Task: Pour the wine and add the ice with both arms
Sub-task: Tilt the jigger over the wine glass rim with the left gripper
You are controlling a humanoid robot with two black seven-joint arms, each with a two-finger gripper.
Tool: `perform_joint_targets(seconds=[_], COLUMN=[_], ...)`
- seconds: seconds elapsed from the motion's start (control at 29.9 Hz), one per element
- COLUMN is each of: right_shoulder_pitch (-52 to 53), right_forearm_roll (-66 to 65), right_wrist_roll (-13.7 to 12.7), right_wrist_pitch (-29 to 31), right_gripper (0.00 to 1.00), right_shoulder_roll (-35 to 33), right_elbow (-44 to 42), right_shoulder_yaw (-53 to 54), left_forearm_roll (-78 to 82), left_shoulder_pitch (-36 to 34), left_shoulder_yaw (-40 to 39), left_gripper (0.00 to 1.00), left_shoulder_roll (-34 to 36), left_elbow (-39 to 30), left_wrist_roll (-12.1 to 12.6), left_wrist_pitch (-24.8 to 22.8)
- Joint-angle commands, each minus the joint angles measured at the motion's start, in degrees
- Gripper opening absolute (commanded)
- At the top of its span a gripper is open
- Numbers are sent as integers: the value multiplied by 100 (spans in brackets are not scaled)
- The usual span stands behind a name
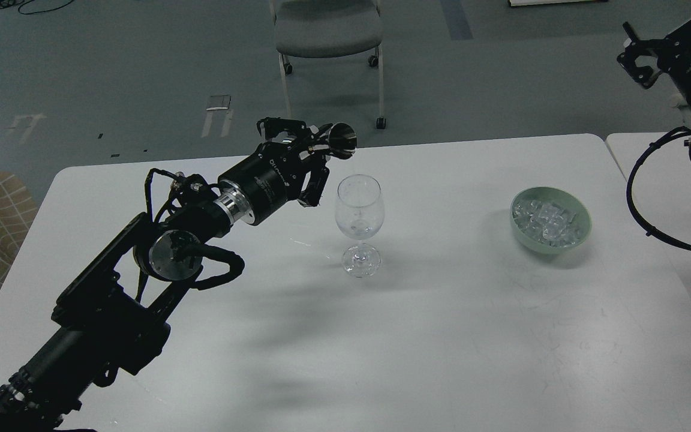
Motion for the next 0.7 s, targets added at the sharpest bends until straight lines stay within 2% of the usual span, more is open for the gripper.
perform_joint_targets(seconds=[0.0,0.67], right_shoulder_pitch=[2,2], right_forearm_roll=[9,9], right_wrist_roll=[0,0], right_wrist_pitch=[0,17], right_gripper=[100,100], right_shoulder_roll=[3,3], right_elbow=[1,10], right_shoulder_yaw=[1,1], left_forearm_roll=[32,866], left_shoulder_pitch=[-102,-242], left_shoulder_yaw=[0,0], left_gripper=[0,0], left_shoulder_roll=[25,61], left_elbow=[0,9], left_wrist_roll=[75,127], left_wrist_pitch=[-26,-70])
